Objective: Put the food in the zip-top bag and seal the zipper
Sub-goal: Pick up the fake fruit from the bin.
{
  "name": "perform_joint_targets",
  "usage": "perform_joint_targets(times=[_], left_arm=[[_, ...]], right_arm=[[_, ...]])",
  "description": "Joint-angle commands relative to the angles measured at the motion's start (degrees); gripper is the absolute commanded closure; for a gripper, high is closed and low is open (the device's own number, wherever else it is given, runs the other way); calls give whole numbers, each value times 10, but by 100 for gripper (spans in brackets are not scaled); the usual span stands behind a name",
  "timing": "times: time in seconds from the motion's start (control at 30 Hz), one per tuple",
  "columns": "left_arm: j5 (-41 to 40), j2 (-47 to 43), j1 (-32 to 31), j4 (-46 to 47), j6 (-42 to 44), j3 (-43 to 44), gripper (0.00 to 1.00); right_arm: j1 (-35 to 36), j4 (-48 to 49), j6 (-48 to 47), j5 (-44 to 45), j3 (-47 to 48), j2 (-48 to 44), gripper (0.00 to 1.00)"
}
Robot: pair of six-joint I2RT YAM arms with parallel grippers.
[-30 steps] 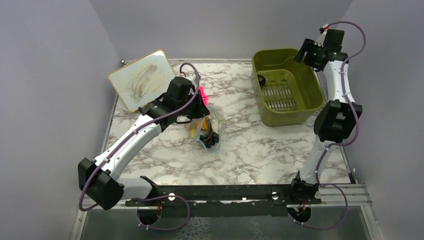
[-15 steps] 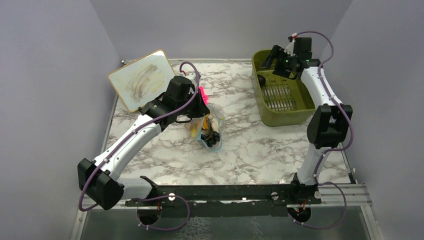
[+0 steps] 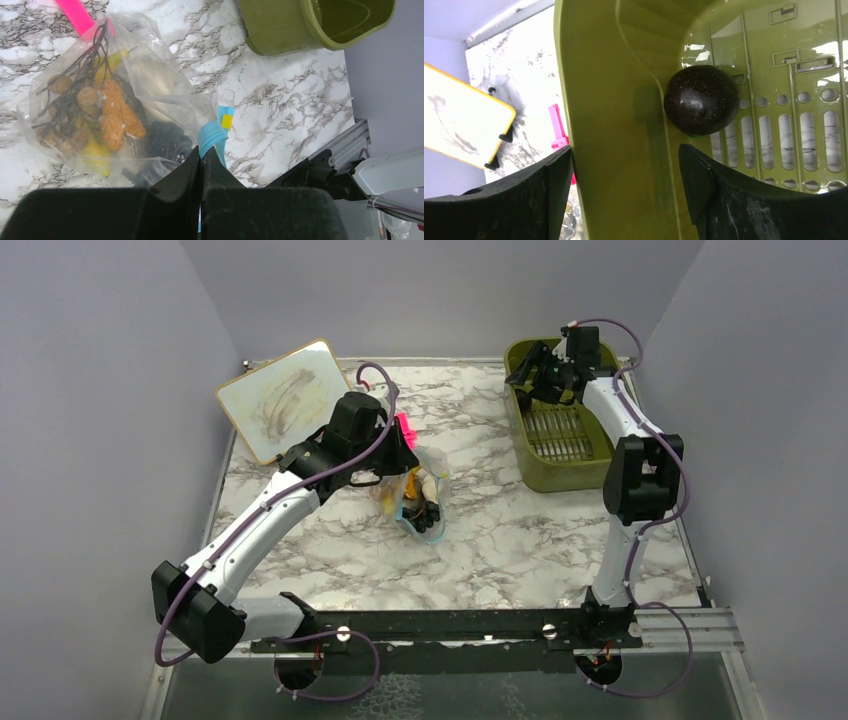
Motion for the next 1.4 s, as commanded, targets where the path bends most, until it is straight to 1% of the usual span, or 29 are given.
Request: perform_joint_targets(times=[0.0,0.07,0.1,0.2,0.33,0.37,0.5,0.6,0.73,0.8,0.83,0.87,0.93,1.0,1.17,1.37], left_arm=[[-8,-23,-1,11,1,19,100],[-10,-22,-1,12,1,19,100],[-10,-22,-1,11,2,20,100],[-12,-21,-1,12,4,23,100],[-14,-22,-1,12,6,24,100],[-15,-22,-1,11,6,23,100],[-16,-21,-1,12,8,26,100],[-16,-19,-1,12,6,27,100],[-15,-20,-1,12,5,25,100],[-17,-22,-1,12,6,26,100],[-18,-23,-1,10,5,26,100],[-19,-23,-1,10,6,25,100],[-20,-22,-1,11,6,27,100],[-19,-20,-1,10,6,28,100],[-19,-18,-1,11,6,27,100],[-23,-17,-1,11,9,29,100]], right_arm=[[-3,49,34,-28,8,4,28],[-3,65,40,-52,12,2,29],[-4,64,41,-59,19,3,28],[-8,30,48,-41,40,-2,20],[-29,53,67,-16,14,-32,19],[-33,61,70,-9,6,-35,19],[-41,48,60,0,6,-24,28],[-42,36,57,2,7,-2,29],[-42,32,55,-12,14,28,21],[-42,34,55,-8,14,40,19],[-42,36,55,-3,12,47,16],[-42,44,52,-1,10,52,9],[-43,55,47,2,9,64,7],[-44,58,42,-1,17,79,8],[-43,61,47,-45,31,119,17],[-43,88,48,-69,14,132,22]])
